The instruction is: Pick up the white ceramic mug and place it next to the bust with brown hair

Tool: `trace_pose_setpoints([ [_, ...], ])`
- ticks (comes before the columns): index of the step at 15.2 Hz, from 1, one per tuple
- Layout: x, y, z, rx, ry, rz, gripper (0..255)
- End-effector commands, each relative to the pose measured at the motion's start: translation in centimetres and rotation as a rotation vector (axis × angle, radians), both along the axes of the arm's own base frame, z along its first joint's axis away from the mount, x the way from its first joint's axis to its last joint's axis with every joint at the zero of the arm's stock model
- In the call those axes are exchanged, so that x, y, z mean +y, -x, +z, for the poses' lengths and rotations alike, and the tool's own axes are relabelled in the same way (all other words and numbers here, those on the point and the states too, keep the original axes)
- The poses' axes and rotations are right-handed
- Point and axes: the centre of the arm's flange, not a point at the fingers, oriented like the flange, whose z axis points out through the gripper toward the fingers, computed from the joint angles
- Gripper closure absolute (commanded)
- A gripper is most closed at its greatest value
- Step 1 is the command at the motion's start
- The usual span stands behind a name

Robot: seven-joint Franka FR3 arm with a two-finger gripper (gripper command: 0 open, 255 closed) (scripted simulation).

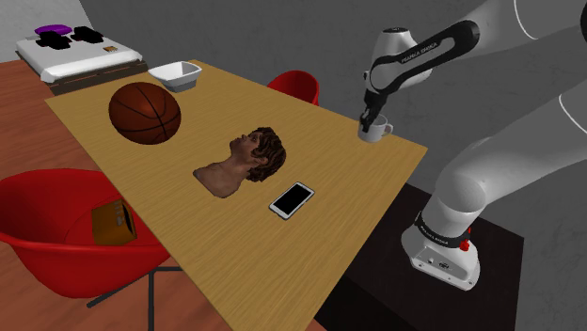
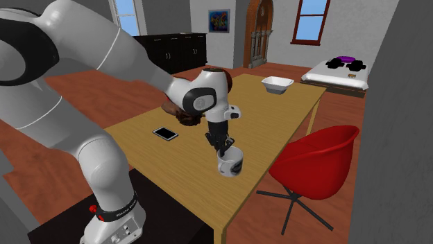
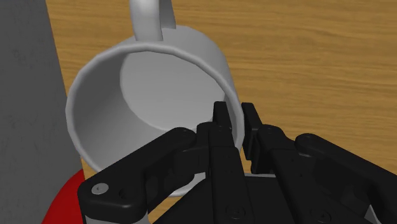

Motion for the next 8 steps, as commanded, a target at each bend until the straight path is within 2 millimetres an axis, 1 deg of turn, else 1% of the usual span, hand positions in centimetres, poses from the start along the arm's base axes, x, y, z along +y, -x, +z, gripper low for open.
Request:
trace_pose_setpoints([
  [1, 0.0, 0.0, 1.0, 0.000, 0.000, 0.000, 255],
  [8, 0.0, 0.0, 4.6, 0.000, 0.000, 0.000, 255],
])
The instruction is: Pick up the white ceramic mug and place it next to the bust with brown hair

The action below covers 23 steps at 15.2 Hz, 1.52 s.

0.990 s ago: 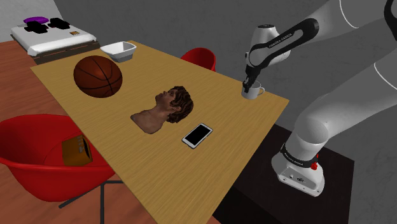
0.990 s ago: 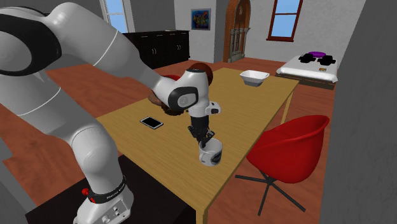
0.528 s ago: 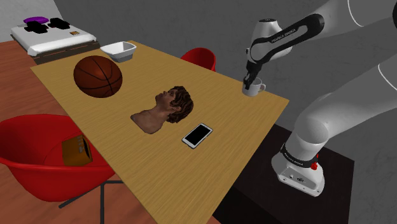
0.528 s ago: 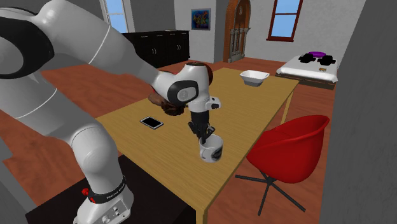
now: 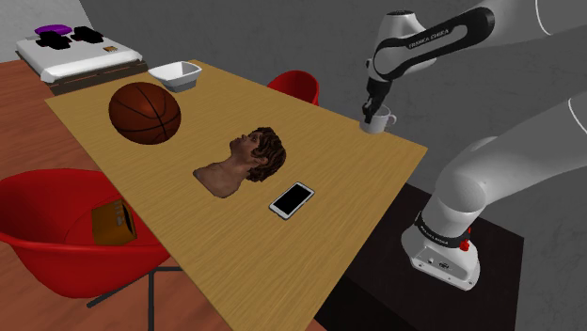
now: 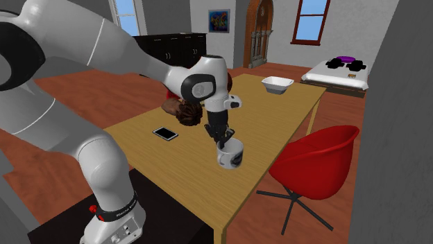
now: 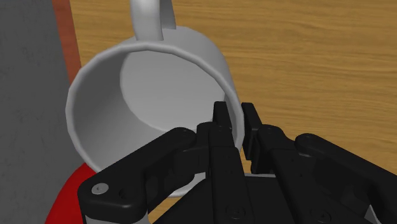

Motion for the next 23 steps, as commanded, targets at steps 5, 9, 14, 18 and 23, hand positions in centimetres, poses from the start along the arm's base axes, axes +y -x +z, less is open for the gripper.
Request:
trace_pose_setpoints([
  [5, -0.1, -0.1, 3.2, 0.000, 0.000, 0.000, 255],
  [9, -0.1, -0.1, 5.3, 0.000, 0.000, 0.000, 255],
  [14, -0.1, -0.1, 7.9, 0.000, 0.000, 0.000, 255],
  [18, -0.1, -0.1, 10.0, 0.000, 0.000, 0.000, 255],
  [23, -0.1, -0.1, 12.7, 0.000, 0.000, 0.000, 255],
])
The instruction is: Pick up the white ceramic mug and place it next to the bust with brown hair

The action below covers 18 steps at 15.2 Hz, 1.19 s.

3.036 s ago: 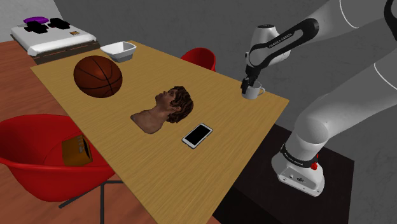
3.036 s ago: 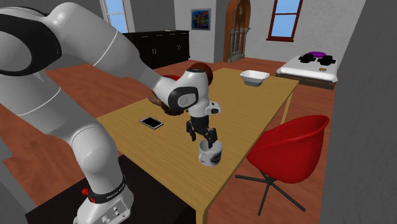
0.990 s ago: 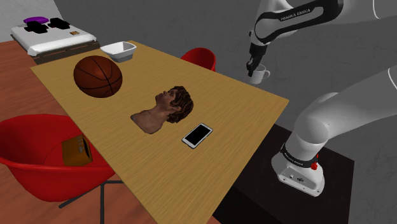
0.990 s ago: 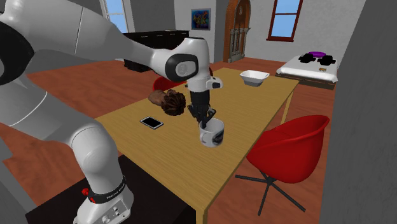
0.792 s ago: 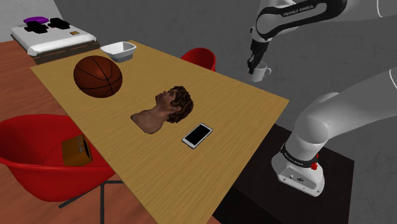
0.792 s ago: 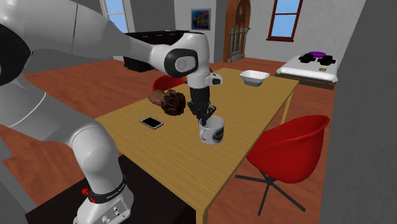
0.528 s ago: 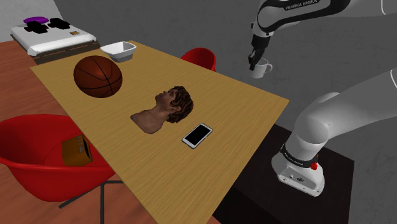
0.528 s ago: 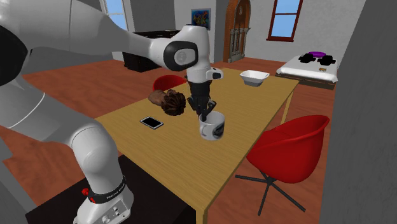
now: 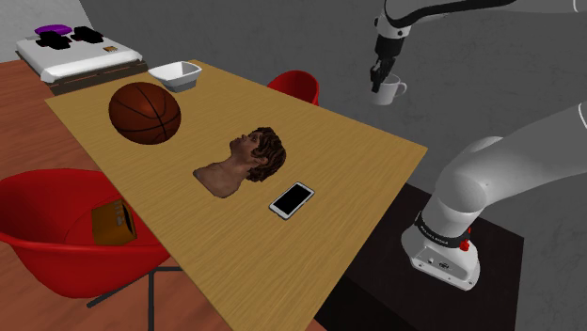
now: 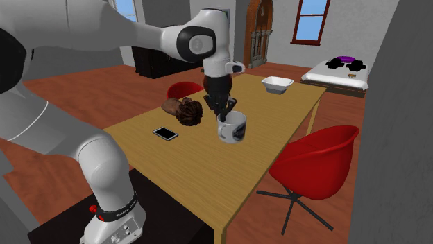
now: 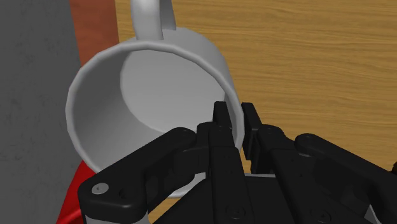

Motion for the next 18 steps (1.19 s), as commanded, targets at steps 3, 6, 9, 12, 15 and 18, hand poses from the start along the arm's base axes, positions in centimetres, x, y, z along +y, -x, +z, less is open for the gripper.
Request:
trace_pose_setpoints([
  [3, 0.0, 0.0, 2.1, 0.000, 0.000, 0.000, 255],
  [6, 0.0, 0.0, 3.7, 0.000, 0.000, 0.000, 255],
  [9, 0.0, 0.0, 4.8, 0.000, 0.000, 0.000, 255],
  [12, 3.8, -1.0, 4.8, 0.000, 0.000, 0.000, 255],
  [15, 7.7, -2.1, 4.8, 0.000, 0.000, 0.000, 255],
  [18, 11.5, -3.2, 4.8, 0.000, 0.000, 0.000, 255],
])
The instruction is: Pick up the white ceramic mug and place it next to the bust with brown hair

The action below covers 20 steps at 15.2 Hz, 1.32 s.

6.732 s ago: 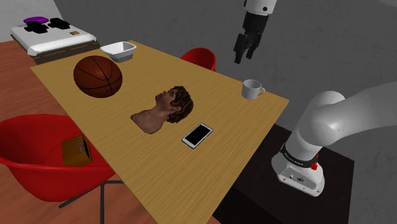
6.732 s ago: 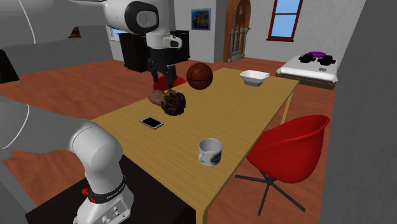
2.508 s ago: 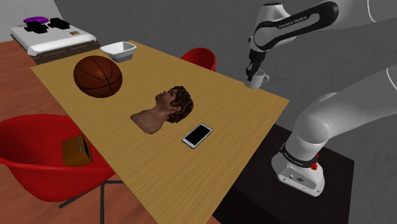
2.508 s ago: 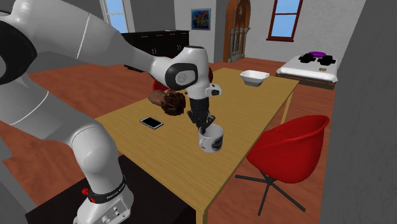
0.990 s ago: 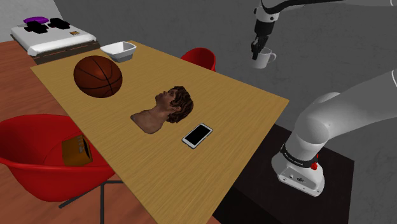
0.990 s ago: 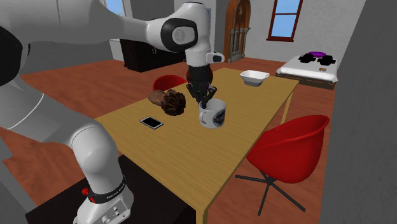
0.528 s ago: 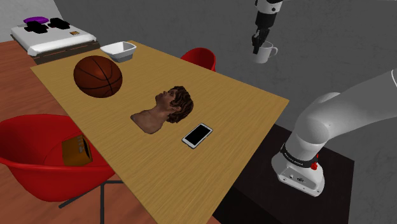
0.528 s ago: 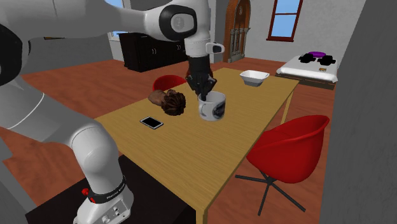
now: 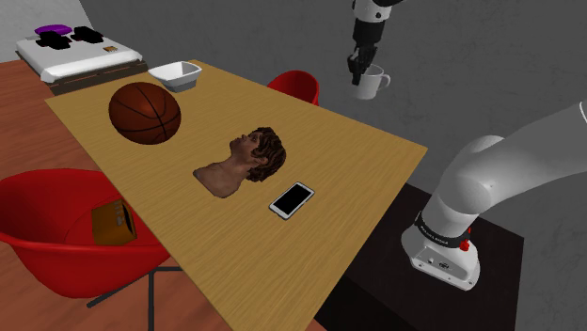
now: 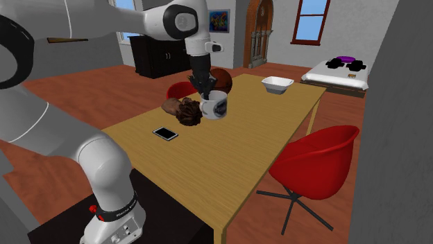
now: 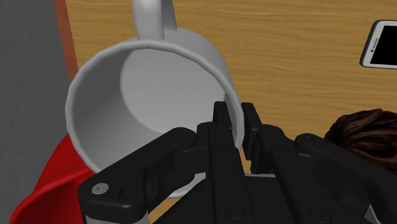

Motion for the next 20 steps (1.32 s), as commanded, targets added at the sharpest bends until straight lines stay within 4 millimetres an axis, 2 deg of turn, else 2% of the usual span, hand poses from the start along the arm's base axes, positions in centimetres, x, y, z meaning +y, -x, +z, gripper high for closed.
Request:
trace_pose_setpoints([
  [1, 2.4, -0.7, -0.2, 0.000, 0.000, -0.002, 255],
  [9, 12.6, -3.6, -0.1, 0.000, 0.000, -0.002, 255],
  [10, 14.5, -4.1, -0.1, 0.000, 0.000, -0.002, 255],
  [20, 14.5, -4.1, -5.4, 0.000, 0.000, -0.002, 255],
])
